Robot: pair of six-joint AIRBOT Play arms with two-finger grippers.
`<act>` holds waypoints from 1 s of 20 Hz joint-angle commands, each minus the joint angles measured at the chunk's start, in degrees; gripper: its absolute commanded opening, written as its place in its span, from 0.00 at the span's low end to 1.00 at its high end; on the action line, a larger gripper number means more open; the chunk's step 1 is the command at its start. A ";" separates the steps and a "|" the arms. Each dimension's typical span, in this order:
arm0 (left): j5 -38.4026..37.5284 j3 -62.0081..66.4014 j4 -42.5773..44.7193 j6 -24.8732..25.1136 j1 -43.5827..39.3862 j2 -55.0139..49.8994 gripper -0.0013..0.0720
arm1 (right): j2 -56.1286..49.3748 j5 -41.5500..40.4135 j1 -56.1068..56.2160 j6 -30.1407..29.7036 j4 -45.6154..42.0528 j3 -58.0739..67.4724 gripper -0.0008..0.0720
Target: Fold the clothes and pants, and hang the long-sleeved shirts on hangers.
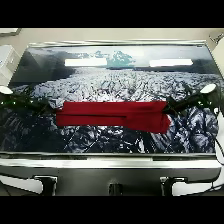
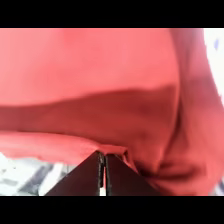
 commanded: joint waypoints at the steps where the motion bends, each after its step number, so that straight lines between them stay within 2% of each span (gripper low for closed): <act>1: -0.52 8.52 -0.15 -3.32 -1.97 -7.48 0.04 | -4.90 -4.24 0.46 1.22 3.48 5.75 0.07; 3: -0.31 10.34 -1.27 -3.41 -3.06 -9.84 0.04 | -5.90 -7.26 0.48 1.25 4.90 5.79 0.07; 12: -0.85 11.15 -1.44 -3.45 -4.42 -13.49 0.05 | -9.68 -5.20 0.46 1.27 6.16 5.77 0.07; 13: -1.86 11.15 -1.46 -3.43 -4.42 -13.40 0.07 | -9.53 -5.03 0.46 1.33 7.21 5.79 0.07; 14: -3.39 11.54 -1.44 -3.43 -4.35 -13.38 0.32 | -9.20 -4.59 0.35 1.62 8.37 5.90 0.14; 15: -5.33 12.22 -1.44 -3.43 -4.09 -13.38 0.66 | -8.74 -3.74 0.33 1.66 8.15 6.58 0.29; 16: -8.31 13.68 -1.29 -3.02 -3.48 -13.35 0.85 | -8.35 -2.05 0.33 1.49 6.67 8.07 0.50; 17: -10.84 15.43 -1.18 -2.80 -2.51 -13.16 0.85 | -8.24 1.20 -0.20 0.50 4.20 10.49 0.78; 18: -13.11 17.59 -1.18 -2.80 -1.16 -12.68 0.85 | -8.24 4.76 -1.44 -0.96 3.15 12.37 0.94; 20: -14.40 21.44 -1.18 -3.50 1.99 -11.26 0.85 | -8.31 9.42 -6.67 -1.75 2.93 13.40 0.97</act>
